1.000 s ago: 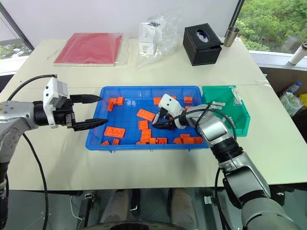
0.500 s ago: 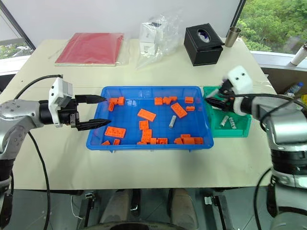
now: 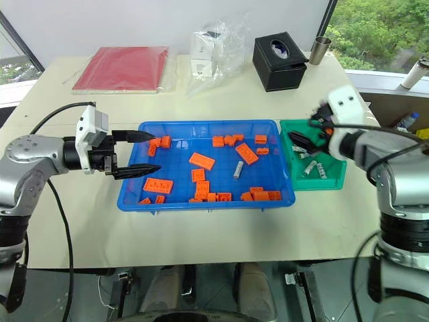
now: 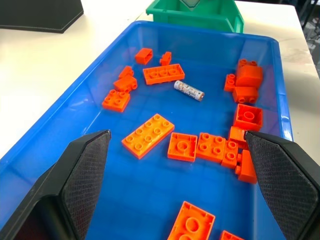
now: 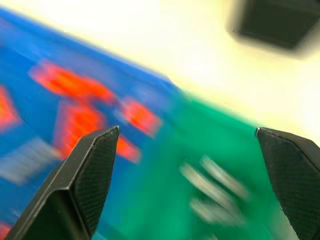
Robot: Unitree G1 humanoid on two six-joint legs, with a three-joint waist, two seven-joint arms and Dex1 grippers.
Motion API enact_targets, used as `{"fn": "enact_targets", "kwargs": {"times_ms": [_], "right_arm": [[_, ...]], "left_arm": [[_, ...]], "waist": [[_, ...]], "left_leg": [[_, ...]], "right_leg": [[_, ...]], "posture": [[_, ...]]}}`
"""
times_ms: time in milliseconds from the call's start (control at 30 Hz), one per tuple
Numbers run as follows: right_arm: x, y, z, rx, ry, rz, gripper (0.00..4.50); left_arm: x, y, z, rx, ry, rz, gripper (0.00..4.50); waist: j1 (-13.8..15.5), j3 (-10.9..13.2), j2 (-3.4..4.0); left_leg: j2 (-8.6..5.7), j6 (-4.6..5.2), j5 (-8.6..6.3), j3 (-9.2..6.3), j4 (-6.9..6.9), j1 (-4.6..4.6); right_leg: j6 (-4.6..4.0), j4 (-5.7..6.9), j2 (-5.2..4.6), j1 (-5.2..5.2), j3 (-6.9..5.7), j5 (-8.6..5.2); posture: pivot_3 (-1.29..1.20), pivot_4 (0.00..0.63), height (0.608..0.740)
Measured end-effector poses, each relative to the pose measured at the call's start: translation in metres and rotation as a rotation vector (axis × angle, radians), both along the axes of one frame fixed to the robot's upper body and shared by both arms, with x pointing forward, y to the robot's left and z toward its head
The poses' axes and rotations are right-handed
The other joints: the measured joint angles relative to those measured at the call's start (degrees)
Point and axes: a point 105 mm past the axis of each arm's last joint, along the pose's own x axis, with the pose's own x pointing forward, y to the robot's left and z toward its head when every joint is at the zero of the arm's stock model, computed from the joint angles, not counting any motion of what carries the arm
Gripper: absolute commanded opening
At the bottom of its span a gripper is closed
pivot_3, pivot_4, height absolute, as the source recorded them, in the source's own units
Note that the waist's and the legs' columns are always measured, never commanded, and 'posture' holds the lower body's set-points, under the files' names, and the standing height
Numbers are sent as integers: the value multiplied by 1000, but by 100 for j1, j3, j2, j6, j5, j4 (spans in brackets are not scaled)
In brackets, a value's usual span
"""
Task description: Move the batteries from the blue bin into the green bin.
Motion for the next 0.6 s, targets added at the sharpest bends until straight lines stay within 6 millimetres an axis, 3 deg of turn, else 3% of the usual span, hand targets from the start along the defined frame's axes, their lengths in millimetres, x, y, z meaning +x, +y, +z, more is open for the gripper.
{"fn": "enact_targets", "kwargs": {"times_ms": [133, 300, 500, 600], "right_arm": [[-12, 39, -41, 106, 247, 66, 4474], [-22, 52, -80, 98, 402, 54, 4474], [-18, 69, -100, 145, 491, 46, 4474], [-9, 70, -101, 152, 485, 24, 4474]], "left_arm": [[-1, 2, -3, 1, 10, 10, 4500], [-1, 1, -3, 3, 6, 6, 4500], [-4, -4, 2, 4, -12, -18, 4500], [-5, -6, 4, 5, -19, -29, 4500]], "waist": [[48, -3, -5], [77, -4, -7], [5, -6, -10], [-3, -7, -11]], "left_leg": [[-7, 0, 0, -4, 3, -7], [-11, 1, 0, -2, 7, -5], [-10, 1, 0, -5, 4, -3], [-9, 1, 0, -5, 4, 0]], "right_leg": [[-1, -2, -11, 2, -3, -1], [-3, -5, -15, 6, -2, -1], [0, -3, -9, 7, -3, 0], [0, -3, -7, 8, -3, 0]], "posture": [[0, 150, 736], [0, 150, 736], [0, 150, 736], [0, 150, 736]]}}
